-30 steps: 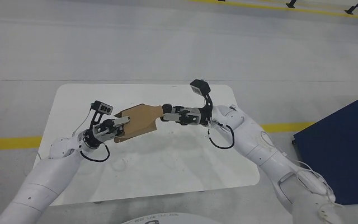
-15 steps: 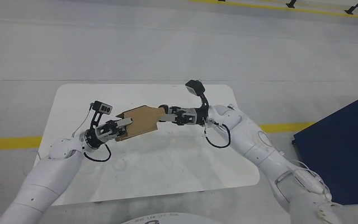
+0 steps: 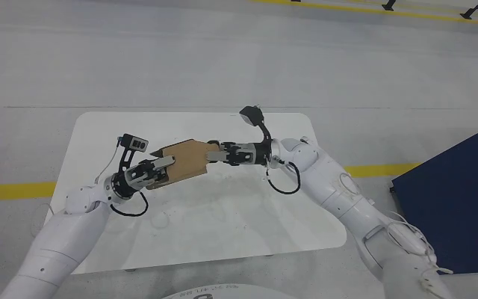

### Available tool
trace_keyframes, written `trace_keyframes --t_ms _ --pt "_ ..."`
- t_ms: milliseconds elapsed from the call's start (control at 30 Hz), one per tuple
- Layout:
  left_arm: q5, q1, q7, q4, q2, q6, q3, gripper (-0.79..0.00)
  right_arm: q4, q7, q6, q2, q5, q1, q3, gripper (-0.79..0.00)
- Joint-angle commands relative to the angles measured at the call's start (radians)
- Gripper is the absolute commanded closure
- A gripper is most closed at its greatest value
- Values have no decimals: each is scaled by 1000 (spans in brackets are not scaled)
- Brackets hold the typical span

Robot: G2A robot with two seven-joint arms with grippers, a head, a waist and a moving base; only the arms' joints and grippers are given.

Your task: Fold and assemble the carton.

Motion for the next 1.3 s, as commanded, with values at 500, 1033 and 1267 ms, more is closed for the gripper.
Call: trace_keyframes --t_ms 500,1033,1267 --pt "-1 25 -10 -36 -9 10 -33 0 -14 -113 58 -10 -230 -35 58 -360" --pt "15 33 -17 -44 -19 17 -50 0 -56 -124 87 -12 -294 -77 97 -449" --pt "18 36 -22 -43 -24 22 -54 0 -59 -148 128 -22 -343 -74 95 -785"
